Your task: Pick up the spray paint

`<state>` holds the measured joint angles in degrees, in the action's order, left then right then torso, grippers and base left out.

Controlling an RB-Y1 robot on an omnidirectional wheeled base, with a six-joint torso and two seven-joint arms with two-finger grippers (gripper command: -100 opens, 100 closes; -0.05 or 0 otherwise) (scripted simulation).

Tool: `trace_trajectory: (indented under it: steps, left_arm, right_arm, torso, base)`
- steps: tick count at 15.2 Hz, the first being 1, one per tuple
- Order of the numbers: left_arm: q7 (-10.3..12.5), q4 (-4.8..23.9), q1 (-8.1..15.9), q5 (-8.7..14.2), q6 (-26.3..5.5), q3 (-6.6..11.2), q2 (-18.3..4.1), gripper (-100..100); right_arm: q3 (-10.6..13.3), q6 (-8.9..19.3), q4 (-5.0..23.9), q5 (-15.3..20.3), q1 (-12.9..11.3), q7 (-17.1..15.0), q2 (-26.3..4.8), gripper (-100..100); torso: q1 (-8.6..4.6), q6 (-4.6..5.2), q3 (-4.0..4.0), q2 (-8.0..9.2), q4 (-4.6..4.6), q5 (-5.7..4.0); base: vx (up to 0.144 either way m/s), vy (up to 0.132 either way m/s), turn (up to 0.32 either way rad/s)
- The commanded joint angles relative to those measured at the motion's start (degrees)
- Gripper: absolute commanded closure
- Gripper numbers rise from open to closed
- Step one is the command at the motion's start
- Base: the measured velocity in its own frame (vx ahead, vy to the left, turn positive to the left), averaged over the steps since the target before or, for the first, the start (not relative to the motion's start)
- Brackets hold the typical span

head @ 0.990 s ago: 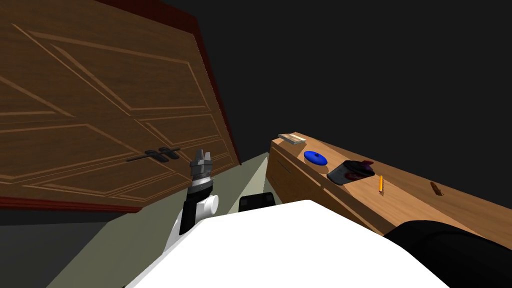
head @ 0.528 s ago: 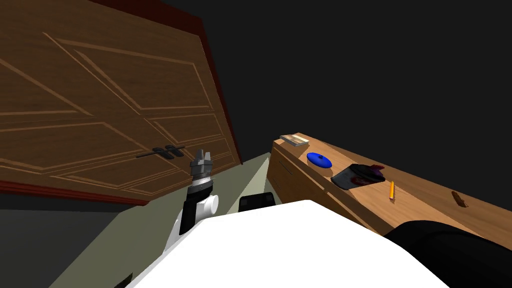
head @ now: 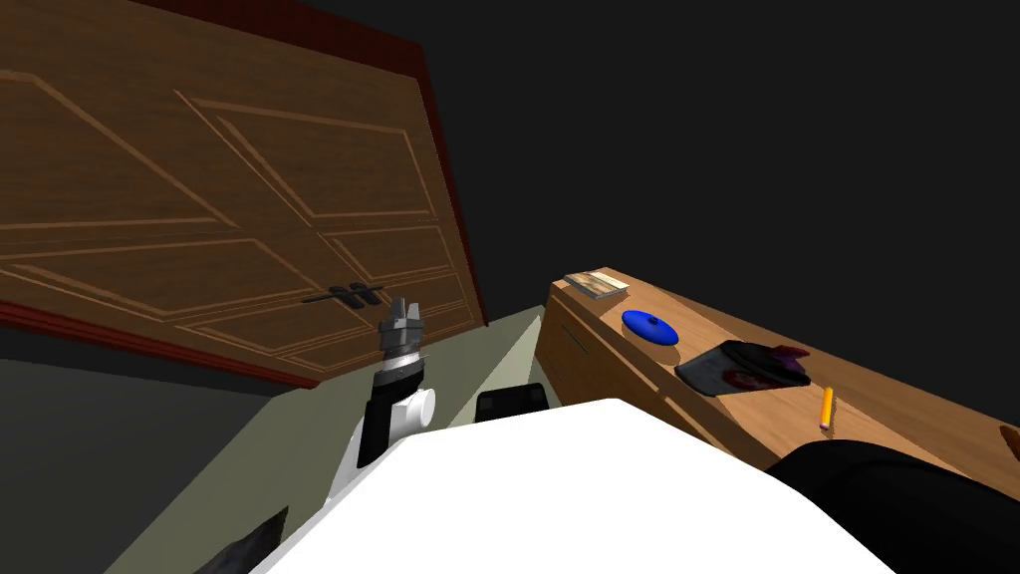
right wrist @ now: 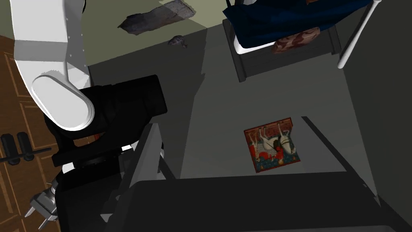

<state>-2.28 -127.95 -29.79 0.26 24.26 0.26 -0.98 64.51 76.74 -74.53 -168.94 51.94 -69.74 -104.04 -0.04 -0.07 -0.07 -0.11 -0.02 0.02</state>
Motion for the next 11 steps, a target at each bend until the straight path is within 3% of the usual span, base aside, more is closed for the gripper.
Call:
trace_trajectory:
  steps: [1,3,4,7,8,11]
  left_arm:
    - [0.00,0.00,0.00,0.00,0.00,0.00,0.00,0]
    - [0.00,0.00,-0.01,0.00,0.00,0.01,0.00,0]
    - [0.00,0.00,-0.02,0.00,0.00,0.01,0.00,0]
    - [0.00,0.00,-0.01,0.00,0.00,0.01,0.00,0]
    - [0.00,0.00,-0.02,0.00,0.00,0.01,0.00,0]
    - [0.00,0.00,-0.01,0.00,0.00,0.01,0.00,0]
  right_arm:
    - [0.60,2.17,1.12,-2.86,-0.01,-1.08,-0.86,-100]
    - [0.60,2.17,1.12,-4.18,-0.01,-1.08,-0.86,-100]
    - [2.58,4.87,3.11,-6.22,0.54,-3.28,-3.41,-100]
    - [2.58,5.69,3.11,-9.96,0.54,-3.28,-3.83,-100]
    - [4.41,8.17,5.00,-11.52,1.03,-5.36,-6.62,-100]
    - [4.41,8.98,5.00,-14.59,1.03,-5.36,-6.62,-100]
  torso:
    - [0.00,0.00,0.00,0.00,0.00,0.00]
    - [-0.01,0.10,0.02,0.02,0.02,-0.03]
    - [0.01,0.11,0.03,0.03,0.03,-0.03]
    - [-0.03,0.06,-0.01,-0.02,0.00,-0.02]
    - [-0.02,0.10,0.01,0.00,0.02,-0.03]
    - [-0.06,0.07,0.00,-0.01,0.01,-0.03]
  base:
    - [0.001,-0.026,0.148]
    - [0.004,-0.015,-0.009]
    - [0.004,-0.011,0.218]
    - [0.003,-0.026,0.129]
    - [0.003,-0.020,0.165]
    - [0.001,-0.029,0.123]
